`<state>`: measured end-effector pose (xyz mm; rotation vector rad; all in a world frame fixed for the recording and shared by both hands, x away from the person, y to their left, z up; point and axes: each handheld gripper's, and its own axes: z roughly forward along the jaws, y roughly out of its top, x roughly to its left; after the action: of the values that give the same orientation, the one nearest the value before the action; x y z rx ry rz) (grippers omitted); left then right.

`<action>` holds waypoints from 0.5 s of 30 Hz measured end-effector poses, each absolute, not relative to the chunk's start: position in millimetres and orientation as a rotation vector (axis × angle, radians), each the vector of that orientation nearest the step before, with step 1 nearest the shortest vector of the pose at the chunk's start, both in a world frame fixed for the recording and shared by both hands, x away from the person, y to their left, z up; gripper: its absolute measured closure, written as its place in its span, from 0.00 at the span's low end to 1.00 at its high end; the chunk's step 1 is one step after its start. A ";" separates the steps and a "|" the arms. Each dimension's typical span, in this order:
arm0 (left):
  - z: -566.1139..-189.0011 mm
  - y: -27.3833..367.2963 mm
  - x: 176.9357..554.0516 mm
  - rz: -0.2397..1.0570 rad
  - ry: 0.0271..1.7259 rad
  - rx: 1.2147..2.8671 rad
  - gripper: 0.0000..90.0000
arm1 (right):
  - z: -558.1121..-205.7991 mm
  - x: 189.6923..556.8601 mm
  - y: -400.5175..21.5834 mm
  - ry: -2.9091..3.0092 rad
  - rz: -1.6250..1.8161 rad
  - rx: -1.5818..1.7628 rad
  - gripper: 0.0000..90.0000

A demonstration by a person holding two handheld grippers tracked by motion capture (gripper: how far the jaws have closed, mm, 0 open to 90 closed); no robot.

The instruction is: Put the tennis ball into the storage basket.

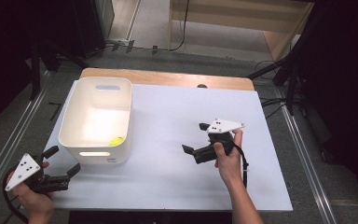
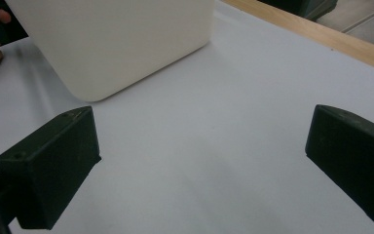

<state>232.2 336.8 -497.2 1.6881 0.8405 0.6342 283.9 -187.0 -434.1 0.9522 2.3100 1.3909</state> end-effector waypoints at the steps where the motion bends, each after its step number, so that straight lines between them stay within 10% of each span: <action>1: -497.2 336.8 232.1 0.634 0.842 1.687 0.00 | -435.0 282.4 -189.3 2.306 1.390 0.957 0.00; 15: -497.0 336.7 232.2 0.642 0.842 1.699 0.00 | -451.9 261.6 -230.3 2.186 1.417 1.050 0.00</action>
<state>232.2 336.7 -497.0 1.6994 0.8415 0.6425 261.6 -230.3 -451.9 1.0503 2.1860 1.4169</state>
